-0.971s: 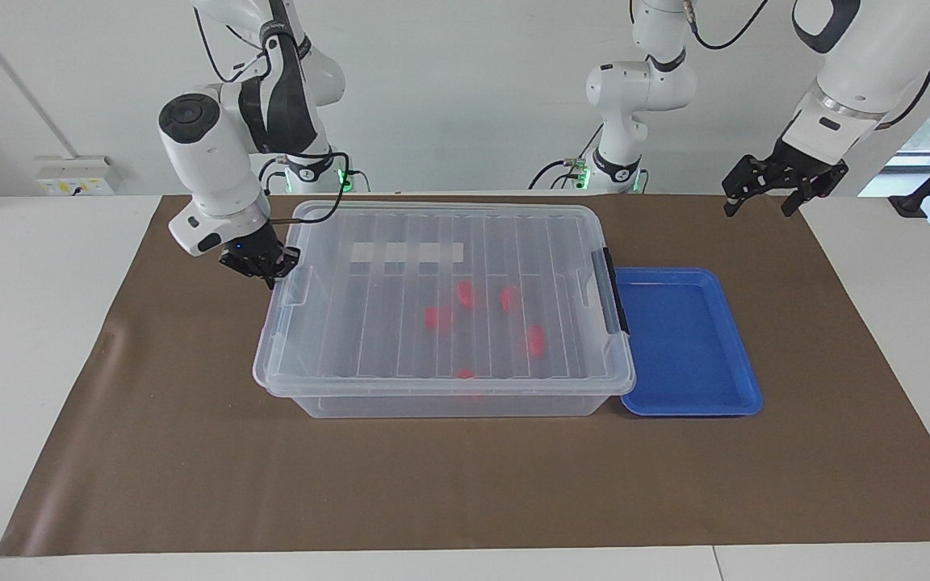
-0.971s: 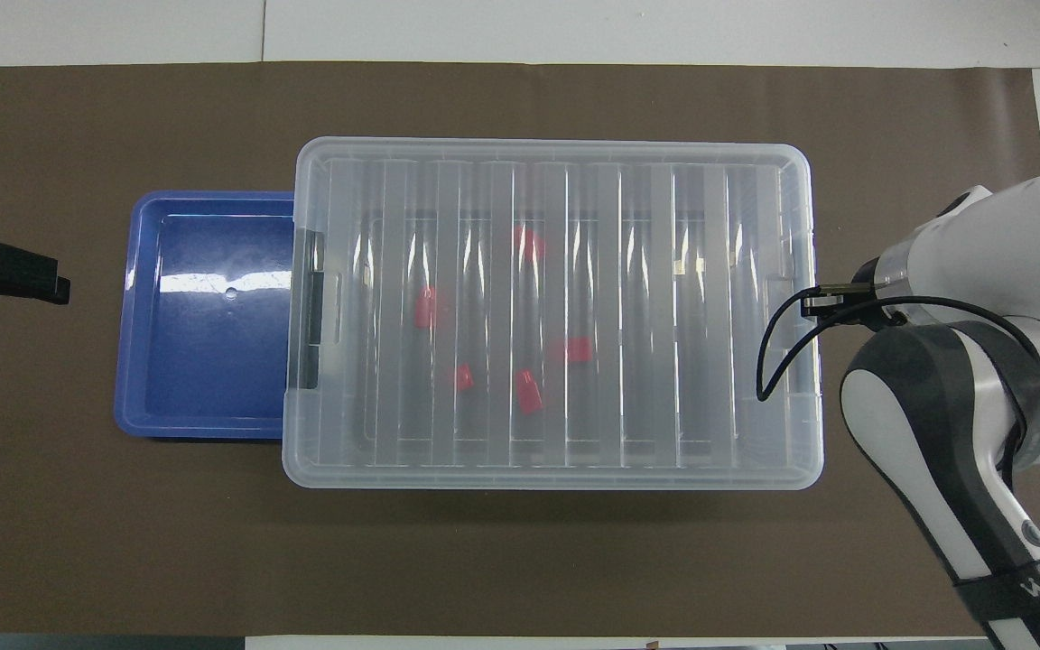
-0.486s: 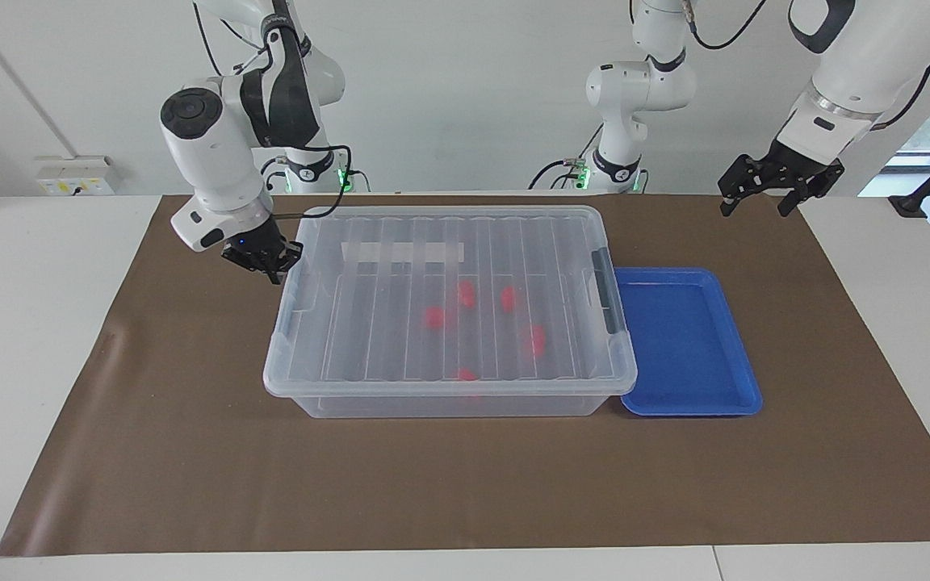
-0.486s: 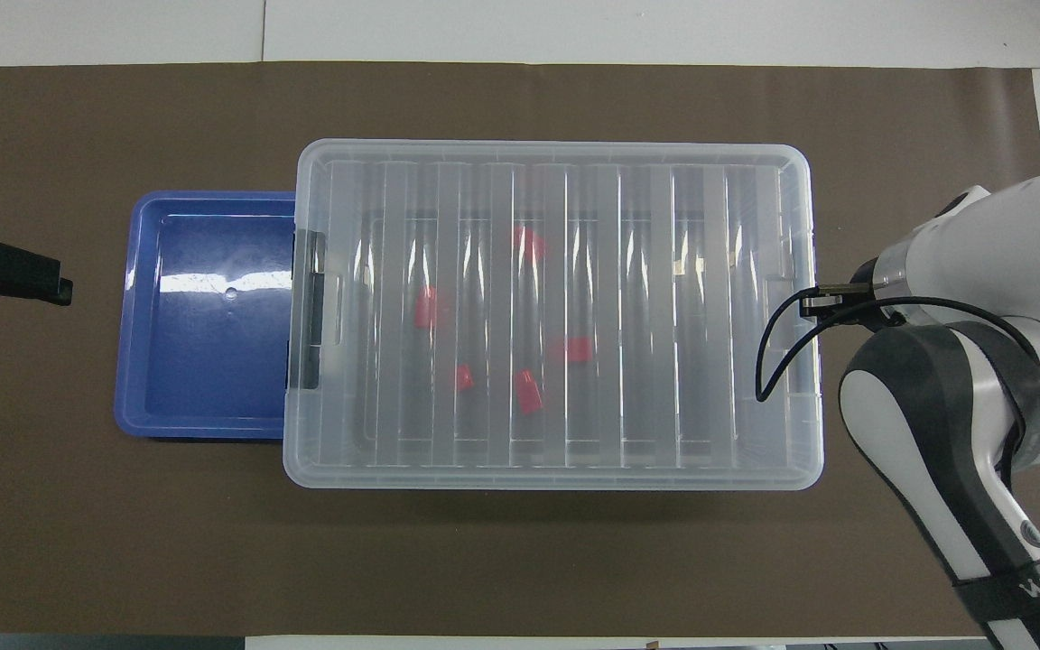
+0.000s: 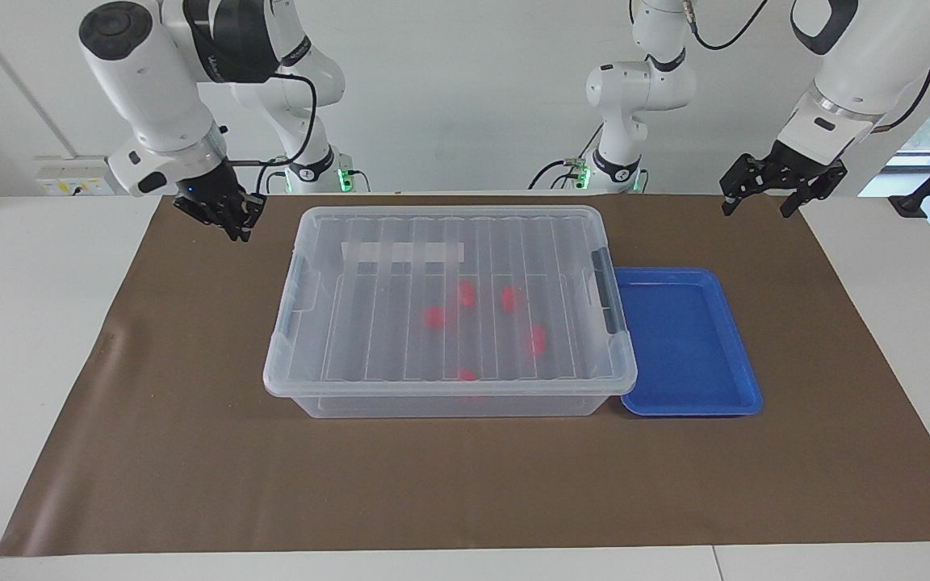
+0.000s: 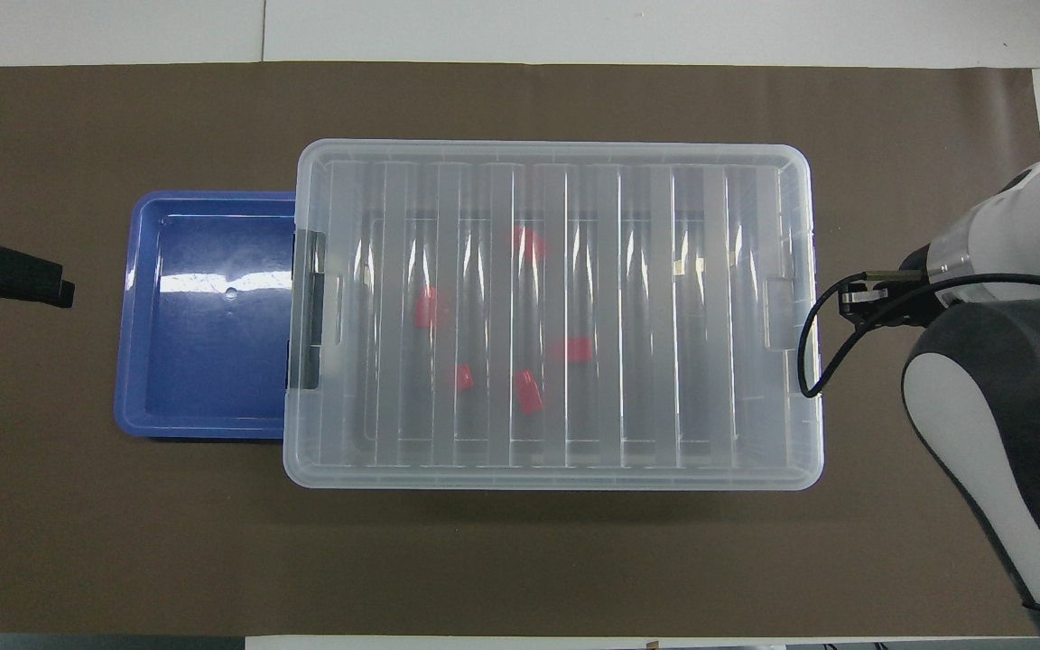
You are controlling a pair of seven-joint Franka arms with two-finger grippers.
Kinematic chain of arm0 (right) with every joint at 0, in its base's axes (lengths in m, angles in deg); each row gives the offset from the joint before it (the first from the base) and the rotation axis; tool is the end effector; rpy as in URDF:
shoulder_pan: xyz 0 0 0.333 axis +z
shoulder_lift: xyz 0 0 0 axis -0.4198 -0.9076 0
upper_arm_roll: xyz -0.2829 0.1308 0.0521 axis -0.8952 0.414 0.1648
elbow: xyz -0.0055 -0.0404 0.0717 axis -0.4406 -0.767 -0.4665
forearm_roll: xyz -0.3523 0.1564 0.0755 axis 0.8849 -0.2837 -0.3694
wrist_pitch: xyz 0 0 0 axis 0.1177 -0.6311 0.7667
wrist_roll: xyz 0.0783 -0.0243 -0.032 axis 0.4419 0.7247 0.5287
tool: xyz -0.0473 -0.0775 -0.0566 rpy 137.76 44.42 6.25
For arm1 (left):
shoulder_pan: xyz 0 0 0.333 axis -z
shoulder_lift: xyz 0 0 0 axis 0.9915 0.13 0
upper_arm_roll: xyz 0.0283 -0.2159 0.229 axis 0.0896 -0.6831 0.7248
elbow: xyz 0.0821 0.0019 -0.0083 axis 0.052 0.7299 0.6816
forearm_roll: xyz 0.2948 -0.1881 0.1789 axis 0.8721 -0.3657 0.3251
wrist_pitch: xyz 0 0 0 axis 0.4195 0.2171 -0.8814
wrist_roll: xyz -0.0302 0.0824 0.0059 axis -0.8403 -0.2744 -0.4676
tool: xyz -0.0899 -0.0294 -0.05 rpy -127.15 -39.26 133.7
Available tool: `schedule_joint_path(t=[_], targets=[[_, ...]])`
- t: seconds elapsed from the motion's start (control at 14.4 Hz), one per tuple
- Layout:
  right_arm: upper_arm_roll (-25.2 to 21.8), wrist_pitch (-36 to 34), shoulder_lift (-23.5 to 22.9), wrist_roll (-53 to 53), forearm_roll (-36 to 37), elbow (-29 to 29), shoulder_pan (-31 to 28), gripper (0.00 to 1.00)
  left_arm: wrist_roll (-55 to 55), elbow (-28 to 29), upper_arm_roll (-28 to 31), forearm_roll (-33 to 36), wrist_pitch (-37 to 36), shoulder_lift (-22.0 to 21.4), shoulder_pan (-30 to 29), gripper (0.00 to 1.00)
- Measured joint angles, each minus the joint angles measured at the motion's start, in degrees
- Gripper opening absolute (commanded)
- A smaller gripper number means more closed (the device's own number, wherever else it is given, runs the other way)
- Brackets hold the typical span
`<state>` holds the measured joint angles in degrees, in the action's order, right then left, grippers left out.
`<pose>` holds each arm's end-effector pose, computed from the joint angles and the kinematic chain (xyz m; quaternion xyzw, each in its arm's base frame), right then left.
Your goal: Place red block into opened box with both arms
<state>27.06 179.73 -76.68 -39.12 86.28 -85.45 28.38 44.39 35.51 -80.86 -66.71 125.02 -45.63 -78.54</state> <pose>0.5288 0.0207 0.5842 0.9973 -0.0571 -0.0453 0.0086 0.5361 -0.0336 0.6296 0.9981 -0.0556 -0.0212 0.0139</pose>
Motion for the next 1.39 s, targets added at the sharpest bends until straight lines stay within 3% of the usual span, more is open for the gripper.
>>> schedule_joint_path(t=[0.35, 0.9, 1.39], targets=[[-0.14, -7.15, 0.19, 0.51, 0.14, 4.38, -2.54, 1.0, 0.01, 0.03, -0.01, 0.19, 0.0, 0.0, -0.06, 1.0], [-0.51, -3.96, -0.56, 3.7, 0.14, 3.49, -7.66, 1.0, 0.01, 0.14, -0.02, 0.2, -0.02, 0.0, -0.41, 1.0], [-1.55, -1.82, -0.57, 6.0, 0.11, 2.83, -7.72, 1.0, 0.01, 0.14, -0.02, 0.2, -0.02, 0.0, -0.45, 1.0]])
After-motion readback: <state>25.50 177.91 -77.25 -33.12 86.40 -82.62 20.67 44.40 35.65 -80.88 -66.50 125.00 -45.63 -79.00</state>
